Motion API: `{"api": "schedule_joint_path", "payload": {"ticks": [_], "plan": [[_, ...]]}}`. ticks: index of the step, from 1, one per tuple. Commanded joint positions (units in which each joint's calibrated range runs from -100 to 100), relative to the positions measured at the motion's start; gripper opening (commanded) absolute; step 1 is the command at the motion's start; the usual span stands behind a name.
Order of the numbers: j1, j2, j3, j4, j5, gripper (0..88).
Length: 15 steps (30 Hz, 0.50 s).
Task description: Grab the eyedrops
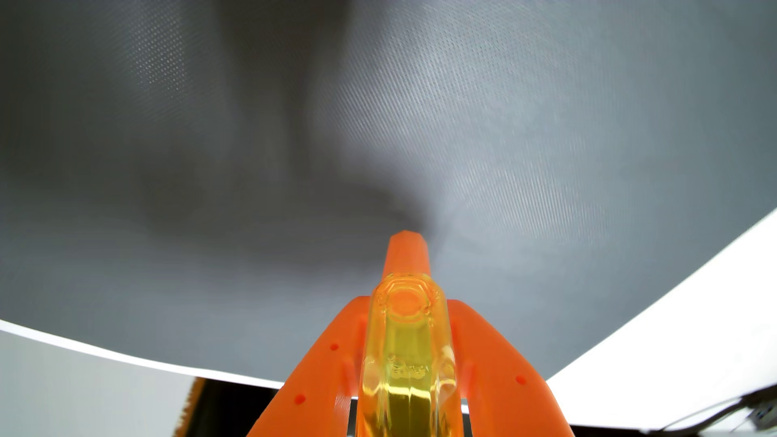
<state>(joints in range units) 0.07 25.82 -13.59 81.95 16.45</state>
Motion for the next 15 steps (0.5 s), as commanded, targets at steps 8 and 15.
{"api": "schedule_joint_path", "payload": {"ticks": [8,15], "plan": [[3.3,-1.1,-18.3,10.5,-5.9,0.6],[3.5,-1.5,-21.9,13.5,-7.1,0.6]]}}
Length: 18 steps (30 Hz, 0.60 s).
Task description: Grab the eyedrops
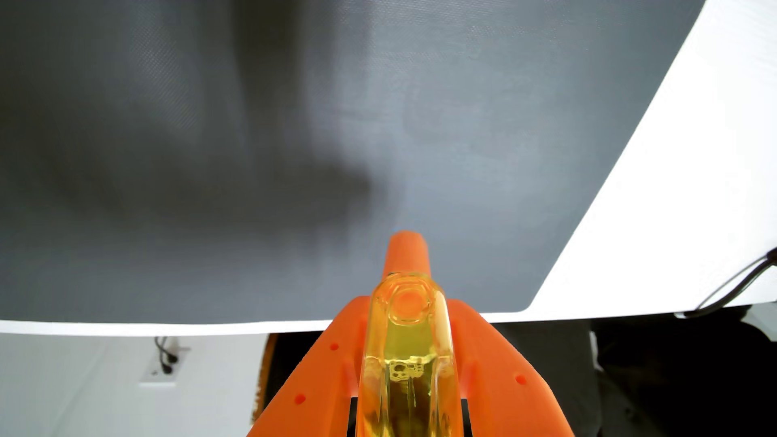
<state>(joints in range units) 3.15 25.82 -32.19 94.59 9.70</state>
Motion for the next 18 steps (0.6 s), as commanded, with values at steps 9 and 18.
{"api": "schedule_joint_path", "payload": {"ticks": [9,18], "plan": [[0.0,-7.9,-0.4,1.1,-0.7,0.6],[-0.2,-8.6,1.1,0.6,-0.7,0.6]]}}
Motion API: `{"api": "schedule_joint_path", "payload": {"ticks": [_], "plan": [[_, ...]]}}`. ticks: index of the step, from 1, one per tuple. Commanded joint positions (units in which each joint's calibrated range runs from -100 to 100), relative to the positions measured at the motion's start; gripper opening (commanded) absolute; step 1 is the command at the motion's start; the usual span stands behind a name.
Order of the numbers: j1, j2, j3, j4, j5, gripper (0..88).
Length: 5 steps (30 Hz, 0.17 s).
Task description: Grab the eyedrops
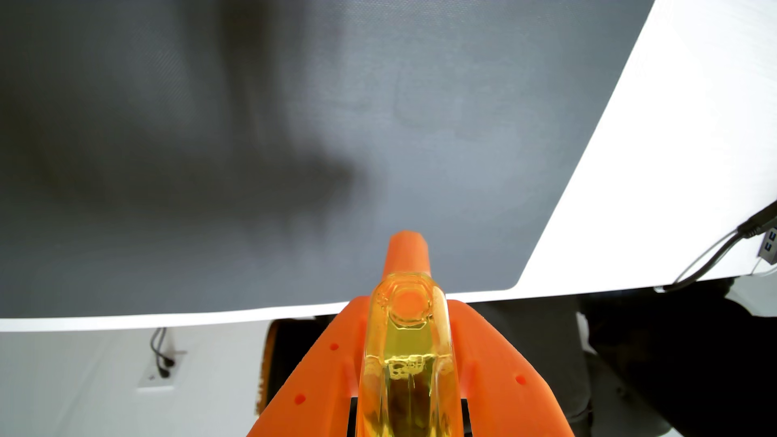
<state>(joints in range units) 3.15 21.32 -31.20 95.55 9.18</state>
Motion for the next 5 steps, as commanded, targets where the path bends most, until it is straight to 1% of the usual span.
{"api": "schedule_joint_path", "payload": {"ticks": [1,5], "plan": [[-0.2,-4.1,0.1,-0.4,-0.2,0.6],[-0.2,-3.7,0.1,-0.4,-0.2,0.6]]}}
